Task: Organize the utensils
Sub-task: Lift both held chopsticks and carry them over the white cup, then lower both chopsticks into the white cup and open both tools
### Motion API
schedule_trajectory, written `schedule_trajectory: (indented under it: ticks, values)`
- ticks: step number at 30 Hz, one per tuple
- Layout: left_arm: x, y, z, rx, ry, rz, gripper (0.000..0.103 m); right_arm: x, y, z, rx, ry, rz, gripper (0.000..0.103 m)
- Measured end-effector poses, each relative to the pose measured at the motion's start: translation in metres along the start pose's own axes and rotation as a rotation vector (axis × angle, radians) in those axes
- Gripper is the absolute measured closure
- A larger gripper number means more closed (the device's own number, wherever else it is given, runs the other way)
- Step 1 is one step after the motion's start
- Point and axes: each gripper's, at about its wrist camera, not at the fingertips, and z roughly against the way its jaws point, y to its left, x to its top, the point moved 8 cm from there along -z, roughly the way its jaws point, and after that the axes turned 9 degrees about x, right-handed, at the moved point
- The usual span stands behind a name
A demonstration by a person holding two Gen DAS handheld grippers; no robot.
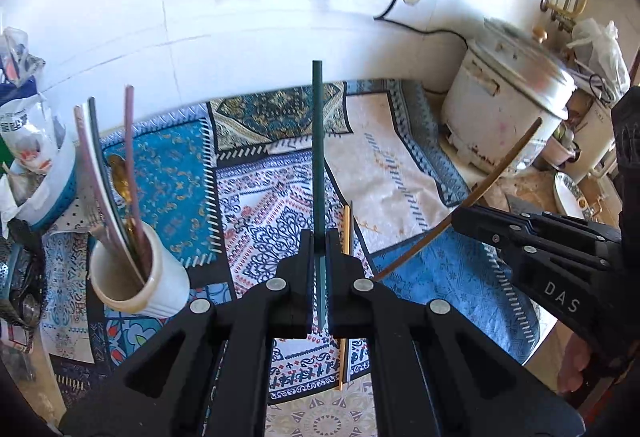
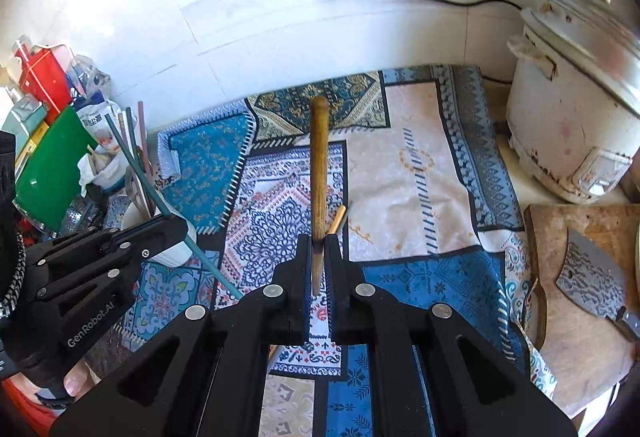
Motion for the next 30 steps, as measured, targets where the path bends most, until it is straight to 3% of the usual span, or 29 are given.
schedule_trajectory:
  ticks: [17,30]
  values:
    - [0.030,0.093,0.071,0.113,-0.161,0.167,0.100,0.060,0.100,0.011,0.126,-0.113,0.171,0.097]
    - [0.032,0.180,0.105,0.230,-0.234,0.307,0.100,0.068,0.183,-0.016,0.250,-0.085,0.304,0.097]
